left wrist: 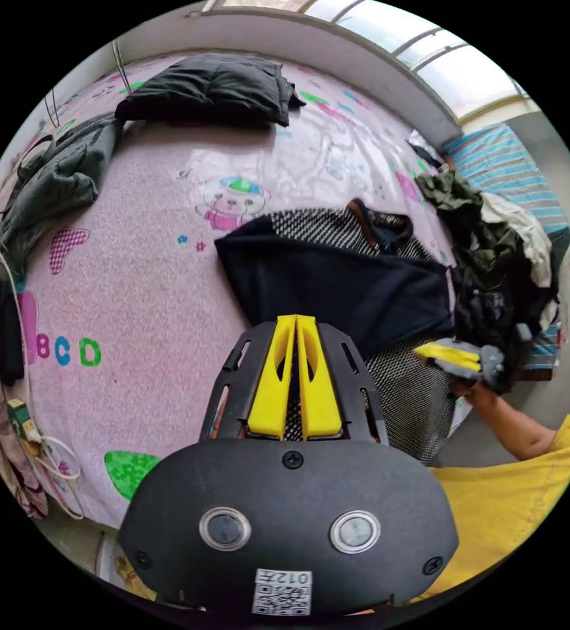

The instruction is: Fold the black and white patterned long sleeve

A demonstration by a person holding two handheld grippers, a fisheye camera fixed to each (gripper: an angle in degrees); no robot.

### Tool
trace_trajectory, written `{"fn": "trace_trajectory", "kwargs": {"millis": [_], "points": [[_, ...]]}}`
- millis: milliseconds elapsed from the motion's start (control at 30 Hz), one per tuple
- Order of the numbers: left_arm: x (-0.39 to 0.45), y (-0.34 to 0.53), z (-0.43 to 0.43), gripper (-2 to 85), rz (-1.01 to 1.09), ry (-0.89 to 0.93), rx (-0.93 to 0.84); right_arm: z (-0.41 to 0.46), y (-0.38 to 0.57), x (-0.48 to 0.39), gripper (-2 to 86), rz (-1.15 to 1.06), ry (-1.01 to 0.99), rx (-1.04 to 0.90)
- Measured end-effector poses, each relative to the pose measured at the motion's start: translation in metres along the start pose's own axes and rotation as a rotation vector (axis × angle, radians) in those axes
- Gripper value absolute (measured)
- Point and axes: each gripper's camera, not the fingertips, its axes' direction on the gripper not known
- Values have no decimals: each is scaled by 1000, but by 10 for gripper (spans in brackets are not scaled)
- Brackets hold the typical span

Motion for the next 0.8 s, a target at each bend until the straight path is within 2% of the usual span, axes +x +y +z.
{"fn": "trace_trajectory", "kwargs": {"millis": [100,233,367,467,600,733,800], "points": [[-7,19,26,-2,-63,-73,-104,-15,49,18,1,120,71,-14],[-26,33,27,-2,-166,43,-49,-31,108,15,1,259,109,19],[-6,53,-8,-2,-162,-47,12,-37,163,-2,1,356,139,48],[30,84,-25,-2,-41,-9,14,-32,198,-16,1,383,151,38],[66,140,-2,-2,52,-127,-155,-16,228,-24,0,401,159,-10],[63,182,21,-2,11,-206,-258,17,252,-28,0,373,306,-175],[59,205,17,-2,-14,-208,-207,20,262,-32,0,315,304,-151]]}}
